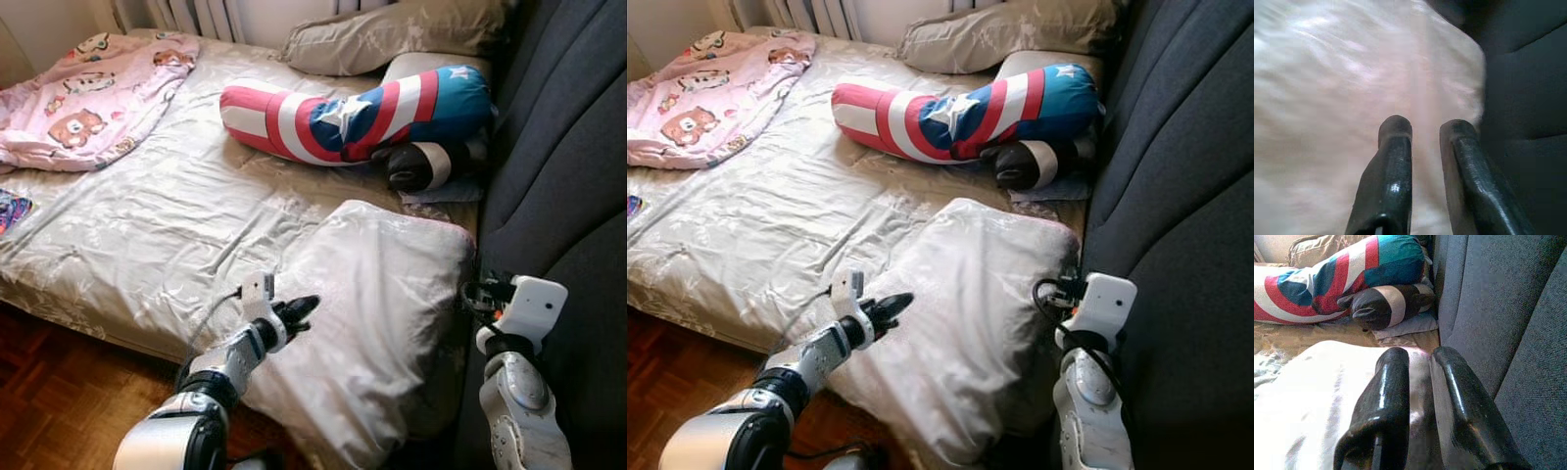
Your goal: Clean up the room
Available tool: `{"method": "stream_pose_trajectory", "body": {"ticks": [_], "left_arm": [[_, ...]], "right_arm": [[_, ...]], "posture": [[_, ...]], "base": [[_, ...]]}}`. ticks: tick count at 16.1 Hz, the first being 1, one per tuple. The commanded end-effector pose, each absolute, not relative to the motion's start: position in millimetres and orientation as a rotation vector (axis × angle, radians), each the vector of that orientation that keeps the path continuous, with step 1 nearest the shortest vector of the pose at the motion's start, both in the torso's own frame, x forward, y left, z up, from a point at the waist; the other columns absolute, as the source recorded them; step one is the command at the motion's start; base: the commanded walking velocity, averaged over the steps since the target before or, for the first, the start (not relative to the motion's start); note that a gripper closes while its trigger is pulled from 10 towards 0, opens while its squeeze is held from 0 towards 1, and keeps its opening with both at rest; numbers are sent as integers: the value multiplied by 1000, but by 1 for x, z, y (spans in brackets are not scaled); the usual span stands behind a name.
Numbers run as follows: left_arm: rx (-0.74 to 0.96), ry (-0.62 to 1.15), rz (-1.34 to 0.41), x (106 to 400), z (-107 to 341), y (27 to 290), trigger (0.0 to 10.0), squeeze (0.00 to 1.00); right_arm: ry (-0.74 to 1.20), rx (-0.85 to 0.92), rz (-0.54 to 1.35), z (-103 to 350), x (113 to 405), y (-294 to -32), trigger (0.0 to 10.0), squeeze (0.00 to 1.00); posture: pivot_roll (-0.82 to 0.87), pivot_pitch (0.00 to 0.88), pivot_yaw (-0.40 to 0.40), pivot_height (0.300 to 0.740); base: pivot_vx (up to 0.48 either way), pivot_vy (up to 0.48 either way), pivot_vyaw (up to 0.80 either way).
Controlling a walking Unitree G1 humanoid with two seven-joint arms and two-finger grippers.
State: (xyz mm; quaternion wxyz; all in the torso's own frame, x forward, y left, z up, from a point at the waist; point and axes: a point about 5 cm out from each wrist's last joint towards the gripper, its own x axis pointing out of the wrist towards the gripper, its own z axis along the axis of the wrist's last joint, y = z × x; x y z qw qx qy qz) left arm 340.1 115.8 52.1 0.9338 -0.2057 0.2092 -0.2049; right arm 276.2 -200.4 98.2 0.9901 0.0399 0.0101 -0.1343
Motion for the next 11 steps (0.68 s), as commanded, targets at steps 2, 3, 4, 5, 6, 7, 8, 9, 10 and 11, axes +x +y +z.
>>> {"method": "stream_pose_trajectory", "body": {"ticks": [2,3,4,5,6,7,8,9,10,11], "left_arm": [[-265,404,-369,338,48,126,10000,0],[-241,386,-360,337,48,129,10000,0],[-219,363,-344,336,48,133,10000,0],[-167,339,-293,332,44,142,10000,0],[-158,336,-283,331,43,143,10000,0],[-152,347,-268,329,40,146,10000,0],[-157,368,-223,323,33,153,10000,0],[-155,374,-211,322,31,155,10000,0],[-157,371,-200,320,29,158,10000,0],[-157,367,-197,319,29,159,10000,0]], "right_arm": [[39,78,-274,94,276,-203,10000,0],[41,78,-275,93,276,-203,10000,0],[44,78,-275,92,277,-203,10000,0],[44,79,-272,92,280,-202,10000,0],[44,80,-272,92,280,-202,10000,0],[45,79,-272,92,281,-202,10000,0],[50,76,-272,91,283,-203,10000,0],[52,75,-273,90,283,-203,10000,0],[56,71,-276,90,284,-204,10000,0],[57,69,-278,89,284,-205,10000,0]], "posture": [[-84,143,-17,740],[-82,139,-17,740],[-80,135,-17,740],[-76,128,-17,740],[-76,128,-17,740],[-74,122,-17,740],[-71,116,-20,740],[-71,116,-20,740],[-63,112,-23,740],[-62,112,-23,740]], "base": [[0,0,0],[0,0,0],[0,0,0],[0,0,0],[0,0,0],[0,0,0],[0,0,0],[0,0,0],[0,251,0],[0,259,0]]}}
